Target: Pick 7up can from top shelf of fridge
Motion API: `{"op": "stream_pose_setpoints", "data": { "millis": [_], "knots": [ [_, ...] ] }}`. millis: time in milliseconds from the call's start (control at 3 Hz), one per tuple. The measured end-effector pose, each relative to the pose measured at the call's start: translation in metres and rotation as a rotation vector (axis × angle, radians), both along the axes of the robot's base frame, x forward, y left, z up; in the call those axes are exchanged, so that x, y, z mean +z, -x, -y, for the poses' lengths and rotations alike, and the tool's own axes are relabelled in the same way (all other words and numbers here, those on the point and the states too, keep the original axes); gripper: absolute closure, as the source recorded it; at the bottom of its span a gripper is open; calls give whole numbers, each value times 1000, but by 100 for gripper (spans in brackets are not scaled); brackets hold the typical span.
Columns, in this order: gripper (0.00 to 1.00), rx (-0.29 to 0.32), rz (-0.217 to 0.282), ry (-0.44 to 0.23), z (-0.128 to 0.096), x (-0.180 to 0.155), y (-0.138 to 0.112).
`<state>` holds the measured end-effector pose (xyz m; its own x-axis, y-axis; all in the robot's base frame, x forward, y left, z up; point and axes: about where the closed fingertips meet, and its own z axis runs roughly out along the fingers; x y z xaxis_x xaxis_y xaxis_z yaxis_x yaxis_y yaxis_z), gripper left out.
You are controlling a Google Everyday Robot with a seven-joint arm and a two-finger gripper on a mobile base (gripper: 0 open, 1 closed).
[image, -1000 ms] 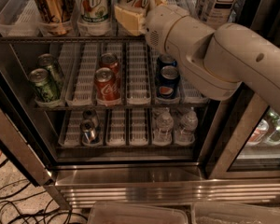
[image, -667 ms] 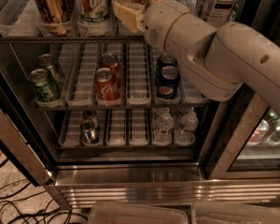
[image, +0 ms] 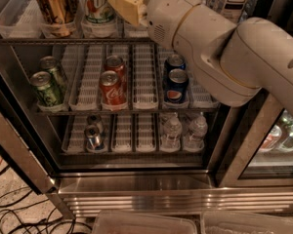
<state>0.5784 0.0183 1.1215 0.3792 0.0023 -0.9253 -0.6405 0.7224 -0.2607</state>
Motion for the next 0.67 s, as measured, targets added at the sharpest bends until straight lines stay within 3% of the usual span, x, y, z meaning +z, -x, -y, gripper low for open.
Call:
{"op": "stream_pose_setpoints", "data": {
  "millis": [333, 667],
  "knots": [
    [100, 47, -8, 29, -7, -5, 18],
    [100, 116, -65, 73, -12, -26, 38]
  ]
}}
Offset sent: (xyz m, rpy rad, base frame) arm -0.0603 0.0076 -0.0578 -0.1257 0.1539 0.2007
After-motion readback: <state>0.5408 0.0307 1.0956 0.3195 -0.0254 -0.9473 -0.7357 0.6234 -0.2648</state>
